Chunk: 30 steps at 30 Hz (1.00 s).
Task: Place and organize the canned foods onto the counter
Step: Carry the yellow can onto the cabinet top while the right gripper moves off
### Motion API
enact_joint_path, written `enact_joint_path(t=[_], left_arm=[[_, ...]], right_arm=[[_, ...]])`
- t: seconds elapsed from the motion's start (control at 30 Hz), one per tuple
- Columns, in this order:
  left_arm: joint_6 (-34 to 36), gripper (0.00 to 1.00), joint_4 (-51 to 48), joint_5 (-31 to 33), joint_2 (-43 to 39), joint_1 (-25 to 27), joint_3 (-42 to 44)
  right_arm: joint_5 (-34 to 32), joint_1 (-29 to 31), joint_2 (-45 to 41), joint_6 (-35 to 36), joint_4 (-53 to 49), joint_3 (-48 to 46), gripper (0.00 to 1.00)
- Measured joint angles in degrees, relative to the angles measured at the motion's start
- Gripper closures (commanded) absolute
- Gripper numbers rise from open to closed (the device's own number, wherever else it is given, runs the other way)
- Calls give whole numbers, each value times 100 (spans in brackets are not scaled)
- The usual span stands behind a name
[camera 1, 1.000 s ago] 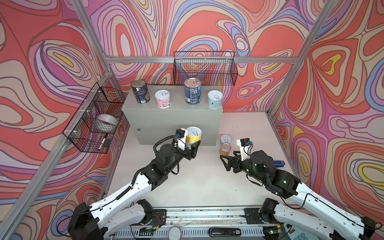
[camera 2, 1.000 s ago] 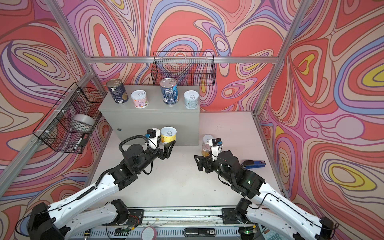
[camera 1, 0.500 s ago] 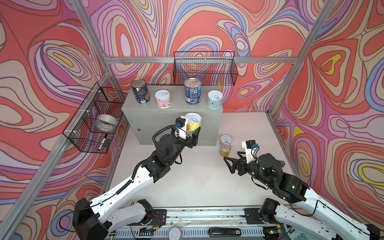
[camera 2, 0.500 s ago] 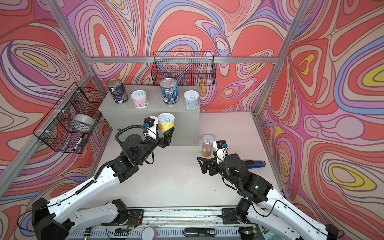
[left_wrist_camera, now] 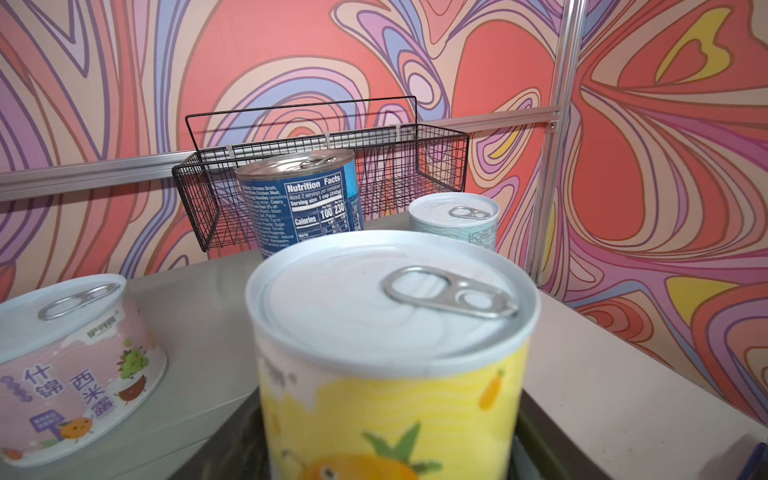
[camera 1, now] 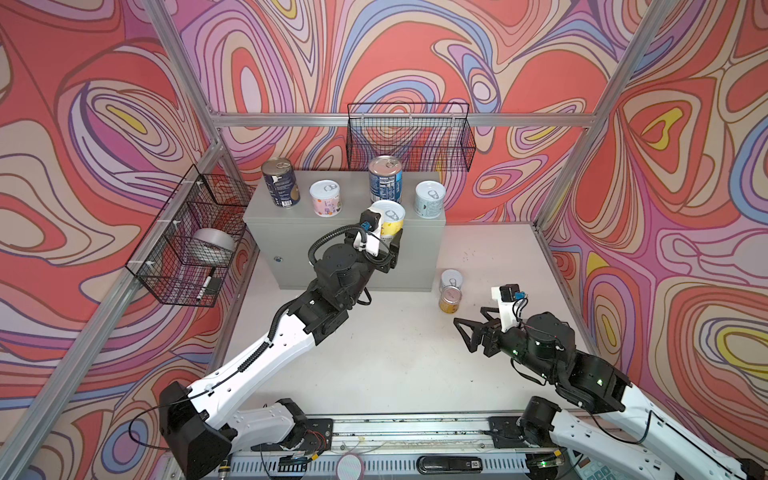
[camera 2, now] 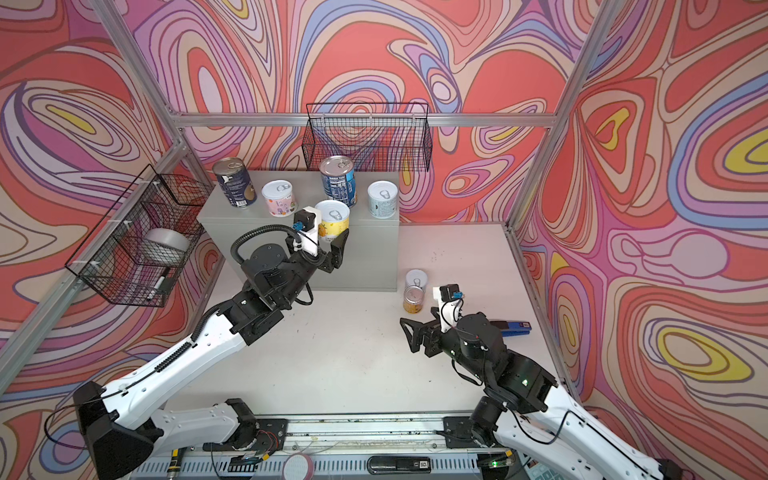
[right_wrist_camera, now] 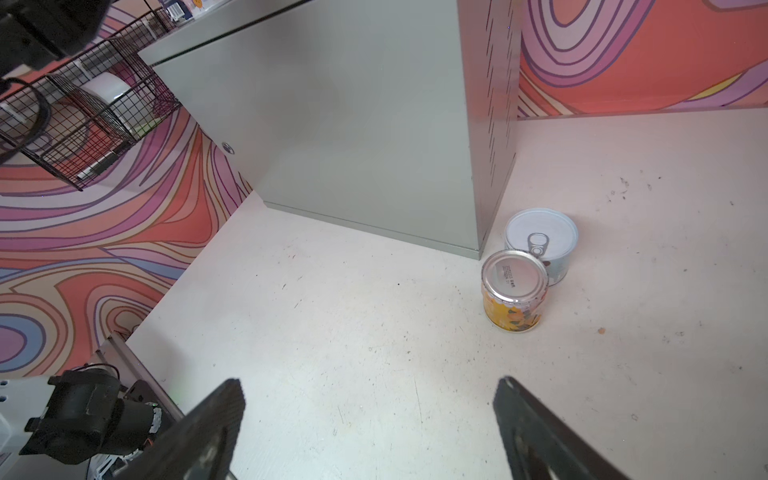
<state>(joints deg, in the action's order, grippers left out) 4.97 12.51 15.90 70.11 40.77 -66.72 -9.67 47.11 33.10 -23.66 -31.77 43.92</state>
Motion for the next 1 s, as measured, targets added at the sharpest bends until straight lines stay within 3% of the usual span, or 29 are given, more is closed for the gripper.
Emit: enact_joint_path(t=[0.47,1.0], left_arm=[[-166,69,11,-35,457,-914,-247],[-568,69,238,-389,1165,-1488,-501]], right_arm=[[2,0,-72,-2,-293,42,3],[-2,0,-225,-201,-535,109,4]])
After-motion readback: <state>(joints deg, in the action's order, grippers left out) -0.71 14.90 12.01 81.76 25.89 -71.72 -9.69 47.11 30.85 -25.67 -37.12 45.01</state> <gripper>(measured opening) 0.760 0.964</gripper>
